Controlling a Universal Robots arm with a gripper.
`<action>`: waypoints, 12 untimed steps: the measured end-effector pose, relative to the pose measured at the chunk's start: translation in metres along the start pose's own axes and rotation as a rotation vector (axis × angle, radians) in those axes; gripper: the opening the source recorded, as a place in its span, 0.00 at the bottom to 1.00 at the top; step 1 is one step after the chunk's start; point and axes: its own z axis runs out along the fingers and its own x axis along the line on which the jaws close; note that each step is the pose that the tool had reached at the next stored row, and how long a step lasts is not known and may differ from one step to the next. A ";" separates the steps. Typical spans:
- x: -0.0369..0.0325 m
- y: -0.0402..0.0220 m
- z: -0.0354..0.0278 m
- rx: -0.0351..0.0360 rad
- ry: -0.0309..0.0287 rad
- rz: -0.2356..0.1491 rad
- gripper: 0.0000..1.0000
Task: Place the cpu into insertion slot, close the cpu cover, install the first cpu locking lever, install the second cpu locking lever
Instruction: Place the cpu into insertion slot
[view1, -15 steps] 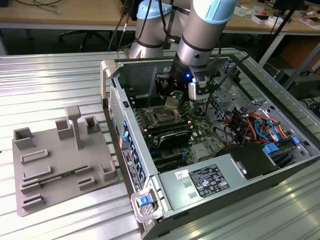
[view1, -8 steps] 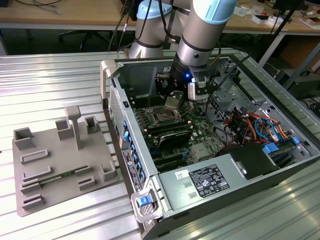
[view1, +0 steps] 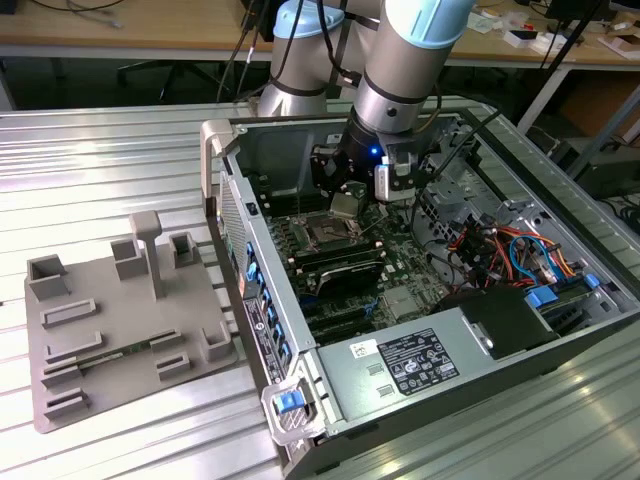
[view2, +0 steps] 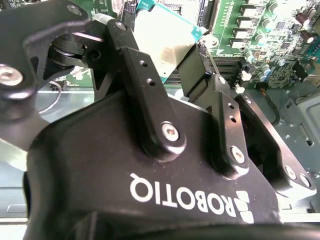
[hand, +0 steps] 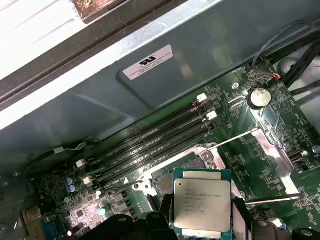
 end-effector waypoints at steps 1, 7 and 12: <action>0.0000 0.0000 0.0000 -0.0001 -0.0002 0.003 0.55; 0.0000 -0.0001 0.0001 -0.0004 -0.0016 0.019 0.55; 0.0000 -0.0001 0.0002 -0.0007 -0.0031 0.037 0.55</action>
